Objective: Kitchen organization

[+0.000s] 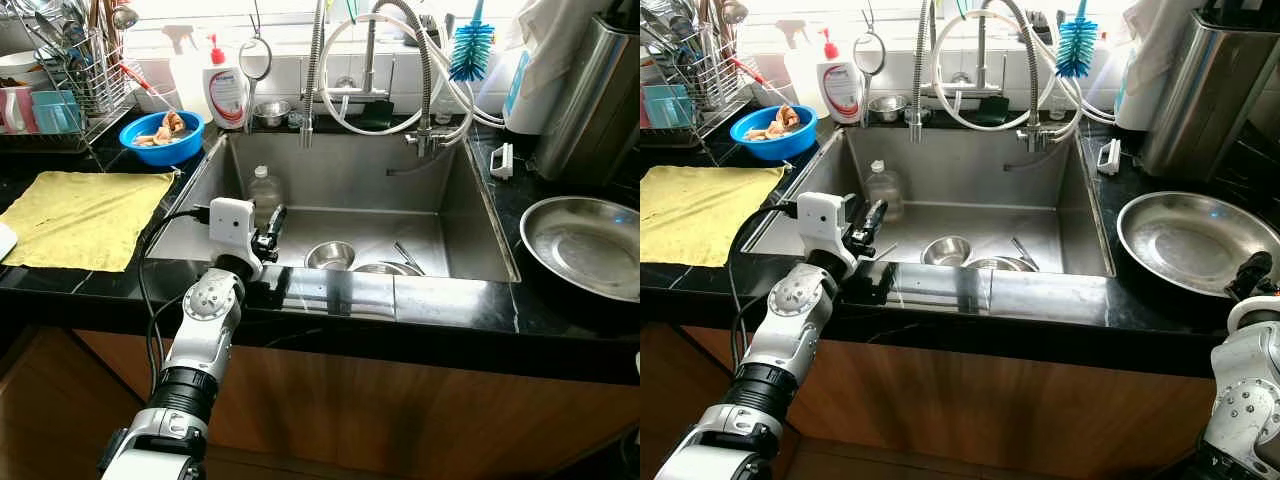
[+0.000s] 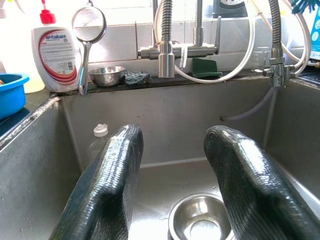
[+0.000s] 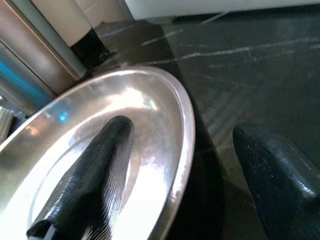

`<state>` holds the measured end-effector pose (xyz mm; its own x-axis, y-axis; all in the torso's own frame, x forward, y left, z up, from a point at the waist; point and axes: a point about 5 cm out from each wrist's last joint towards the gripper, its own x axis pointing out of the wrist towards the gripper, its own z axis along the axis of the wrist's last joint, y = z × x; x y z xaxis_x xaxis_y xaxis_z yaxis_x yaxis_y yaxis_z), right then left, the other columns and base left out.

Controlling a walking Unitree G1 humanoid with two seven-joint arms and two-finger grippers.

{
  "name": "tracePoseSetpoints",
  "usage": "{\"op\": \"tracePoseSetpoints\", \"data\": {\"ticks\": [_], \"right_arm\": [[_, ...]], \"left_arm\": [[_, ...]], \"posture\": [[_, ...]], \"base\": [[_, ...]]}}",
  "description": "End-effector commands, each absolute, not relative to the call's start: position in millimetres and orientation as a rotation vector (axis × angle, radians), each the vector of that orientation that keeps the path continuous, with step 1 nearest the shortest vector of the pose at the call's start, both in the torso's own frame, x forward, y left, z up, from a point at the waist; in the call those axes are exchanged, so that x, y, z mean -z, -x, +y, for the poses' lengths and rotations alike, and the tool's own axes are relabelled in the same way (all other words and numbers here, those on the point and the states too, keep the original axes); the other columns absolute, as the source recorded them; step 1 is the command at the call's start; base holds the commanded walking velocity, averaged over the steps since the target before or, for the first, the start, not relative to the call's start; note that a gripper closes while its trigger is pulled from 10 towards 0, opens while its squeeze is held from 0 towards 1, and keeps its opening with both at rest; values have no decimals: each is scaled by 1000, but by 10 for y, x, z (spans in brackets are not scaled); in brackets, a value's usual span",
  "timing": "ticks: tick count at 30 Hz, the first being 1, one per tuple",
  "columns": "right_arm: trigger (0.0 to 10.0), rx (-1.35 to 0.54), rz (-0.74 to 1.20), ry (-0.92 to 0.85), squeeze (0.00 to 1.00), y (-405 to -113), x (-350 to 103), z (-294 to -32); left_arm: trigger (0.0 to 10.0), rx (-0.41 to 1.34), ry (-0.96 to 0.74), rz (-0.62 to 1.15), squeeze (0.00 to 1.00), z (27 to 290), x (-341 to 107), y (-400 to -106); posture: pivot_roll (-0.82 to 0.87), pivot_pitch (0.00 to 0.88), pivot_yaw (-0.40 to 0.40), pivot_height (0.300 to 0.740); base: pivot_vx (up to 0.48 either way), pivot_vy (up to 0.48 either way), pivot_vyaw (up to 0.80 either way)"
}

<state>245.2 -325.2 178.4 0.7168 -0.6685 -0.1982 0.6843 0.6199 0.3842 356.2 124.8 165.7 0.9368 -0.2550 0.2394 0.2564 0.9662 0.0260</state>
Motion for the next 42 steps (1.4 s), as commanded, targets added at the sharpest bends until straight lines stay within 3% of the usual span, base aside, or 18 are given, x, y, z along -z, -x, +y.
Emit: {"op": "tracePoseSetpoints", "data": {"ticks": [1, 2, 3, 4, 5, 6, 10, 11, 12, 13, 14, 15, 22, 24, 25, 42], "right_arm": [[10000, 785, 49, -486, 0, -2458, -1750, -3253], [10000, 786, 49, -489, 0, -2458, -1748, -3252], [8588, 783, 50, -490, 0, -2462, -1748, -3249], [2588, 779, 51, -489, 0, -2471, -1748, -3244], [2588, 778, 51, -488, 0, -2474, -1747, -3243], [0, 777, 52, -487, 0, -2483, -1747, -3240], [0, 772, 53, -486, 0, -2511, -1754, -3234], [706, 763, 57, -478, 0, -2524, -1755, -3229], [2118, 759, 61, -477, 0, -2531, -1750, -3225], [2118, 759, 61, -477, 0, -2531, -1750, -3225], [7882, 751, 67, -478, 0, -2542, -1739, -3214], [10000, 746, 71, -481, 0, -2552, -1729, -3203], [10000, 740, 80, -479, 0, -2571, -1705, -3183], [9451, 741, 79, -479, 0, -2571, -1706, -3184], [0, 740, 76, -479, 0, -2572, -1710, -3184], [0, 718, 48, -433, 0, -2622, -1775, -3148]], "left_arm": [[10000, 267, -26, -264, 0, 1257, -1729, -3576], [10000, 268, -26, -264, 0, 1256, -1729, -3576], [10000, 268, -27, -264, 0, 1256, -1730, -3575], [10000, 268, -28, -265, 0, 1256, -1730, -3575], [10000, 267, -28, -265, 0, 1255, -1729, -3575], [10000, 267, -28, -265, 0, 1254, -1729, -3574], [10000, 267, -27, -265, 0, 1254, -1729, -3573], [10000, 267, -27, -265, 0, 1253, -1729, -3573], [10000, 267, -27, -265, 0, 1253, -1729, -3573], [10000, 267, -27, -265, 0, 1253, -1729, -3573], [10000, 267, -27, -265, 0, 1252, -1728, -3572], [10000, 268, -27, -265, 0, 1251, -1729, -3572], [10000, 266, -28, -267, 0, 1252, -1733, -3576], [10000, 266, -28, -266, 0, 1252, -1733, -3577], [10000, 266, -28, -266, 0, 1253, -1733, -3577], [10000, 265, -27, -266, 0, 1250, -1732, -3580]], "posture": [[-47, 0, 53, 740], [-47, 0, 53, 740], [-46, 0, 53, 740], [-46, 0, 52, 740], [-46, 0, 52, 740], [-46, 0, 52, 740], [-47, 0, 52, 740], [-48, 0, 52, 740], [-48, 0, 52, 740], [-48, 0, 52, 740], [-47, 0, 52, 740], [-47, 0, 52, 740], [-45, 0, 53, 740], [-45, 0, 53, 740], [-45, 0, 54, 740], [-45, 0, 52, 740]], "base": [[0, 0, 0], [0, 0, 0], [0, 0, 0], [0, 0, 0], [0, 0, 0], [0, 0, 0], [0, 0, 0], [0, 0, 0], [0, 0, 0], [0, 0, 0], [0, 0, 0], [0, 0, 0], [0, 0, 0], [0, 0, 0], [0, 0, 0], [0, 0, 0]]}}
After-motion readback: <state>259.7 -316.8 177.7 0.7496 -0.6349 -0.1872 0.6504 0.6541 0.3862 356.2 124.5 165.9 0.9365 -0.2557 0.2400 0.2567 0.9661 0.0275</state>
